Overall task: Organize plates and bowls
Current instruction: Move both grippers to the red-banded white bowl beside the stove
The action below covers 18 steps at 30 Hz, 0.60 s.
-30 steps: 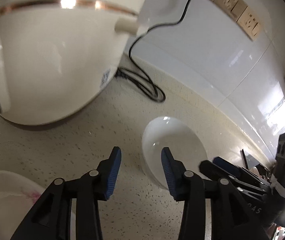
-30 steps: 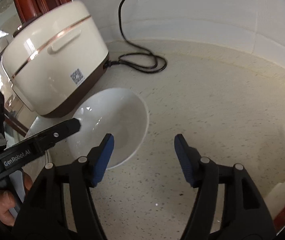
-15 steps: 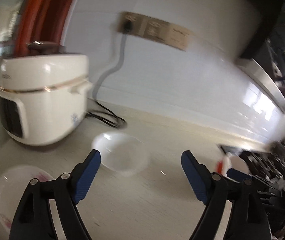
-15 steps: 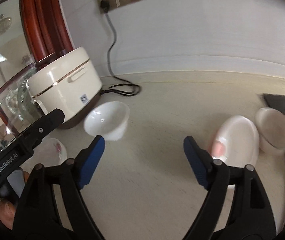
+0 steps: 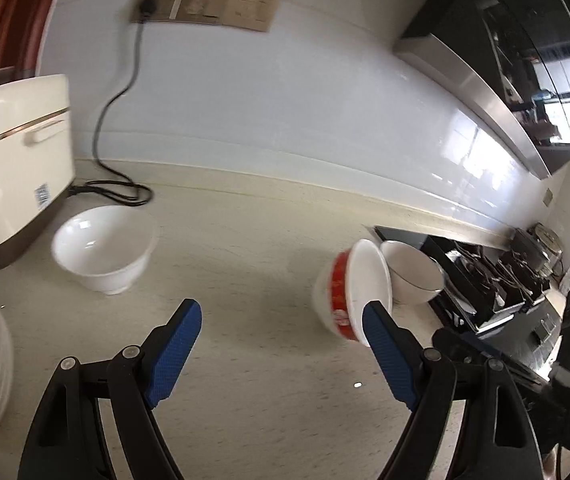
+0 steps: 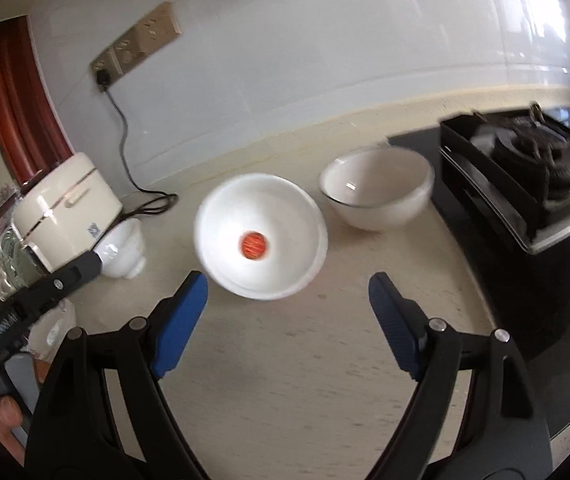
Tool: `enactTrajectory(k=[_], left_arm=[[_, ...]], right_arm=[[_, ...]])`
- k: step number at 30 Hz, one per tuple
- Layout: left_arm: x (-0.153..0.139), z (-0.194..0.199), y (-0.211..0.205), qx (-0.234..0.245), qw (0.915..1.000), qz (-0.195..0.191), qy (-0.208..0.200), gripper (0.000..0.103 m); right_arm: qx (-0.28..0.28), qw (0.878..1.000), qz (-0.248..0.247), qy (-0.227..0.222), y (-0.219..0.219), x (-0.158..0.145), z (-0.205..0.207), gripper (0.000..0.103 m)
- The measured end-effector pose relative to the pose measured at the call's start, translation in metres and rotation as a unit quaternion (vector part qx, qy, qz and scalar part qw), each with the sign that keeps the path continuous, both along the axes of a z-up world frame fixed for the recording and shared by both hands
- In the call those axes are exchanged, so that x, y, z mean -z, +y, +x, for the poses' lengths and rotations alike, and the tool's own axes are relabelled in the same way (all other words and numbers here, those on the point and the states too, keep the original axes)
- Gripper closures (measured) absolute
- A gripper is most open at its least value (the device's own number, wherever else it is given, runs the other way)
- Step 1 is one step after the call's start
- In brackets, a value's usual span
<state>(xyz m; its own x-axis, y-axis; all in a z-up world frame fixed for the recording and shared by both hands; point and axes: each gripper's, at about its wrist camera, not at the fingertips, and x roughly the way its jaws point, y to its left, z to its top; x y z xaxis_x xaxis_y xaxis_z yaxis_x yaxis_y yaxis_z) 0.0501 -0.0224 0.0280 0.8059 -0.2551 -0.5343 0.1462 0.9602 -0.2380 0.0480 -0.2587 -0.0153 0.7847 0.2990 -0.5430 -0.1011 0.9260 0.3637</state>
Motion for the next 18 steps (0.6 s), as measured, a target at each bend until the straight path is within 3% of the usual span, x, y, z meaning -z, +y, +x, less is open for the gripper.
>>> enactTrajectory(k=[5, 8, 13, 18], left_arm=[[0.005, 0.010, -0.031, 0.017, 0.9997, 0.019, 0.003, 0.020], [0.011, 0.021, -0.043, 0.020, 0.9992, 0.033, 0.006, 0.026], [0.017, 0.041, -0.048, 0.026, 0.9983, 0.049, 0.017, 0.035], [0.022, 0.049, -0.049, 0.025, 0.9983, 0.048, 0.022, 0.036]], right_arm=[[0.024, 0.999, 0.037, 0.030, -0.037, 0.018, 0.008, 0.019], [0.025, 0.998, 0.058, 0.032, -0.049, 0.023, 0.014, 0.019], [0.016, 0.995, 0.081, 0.055, -0.048, 0.032, 0.033, 0.019], [0.006, 0.995, 0.080, 0.055, -0.037, 0.028, 0.047, 0.019]])
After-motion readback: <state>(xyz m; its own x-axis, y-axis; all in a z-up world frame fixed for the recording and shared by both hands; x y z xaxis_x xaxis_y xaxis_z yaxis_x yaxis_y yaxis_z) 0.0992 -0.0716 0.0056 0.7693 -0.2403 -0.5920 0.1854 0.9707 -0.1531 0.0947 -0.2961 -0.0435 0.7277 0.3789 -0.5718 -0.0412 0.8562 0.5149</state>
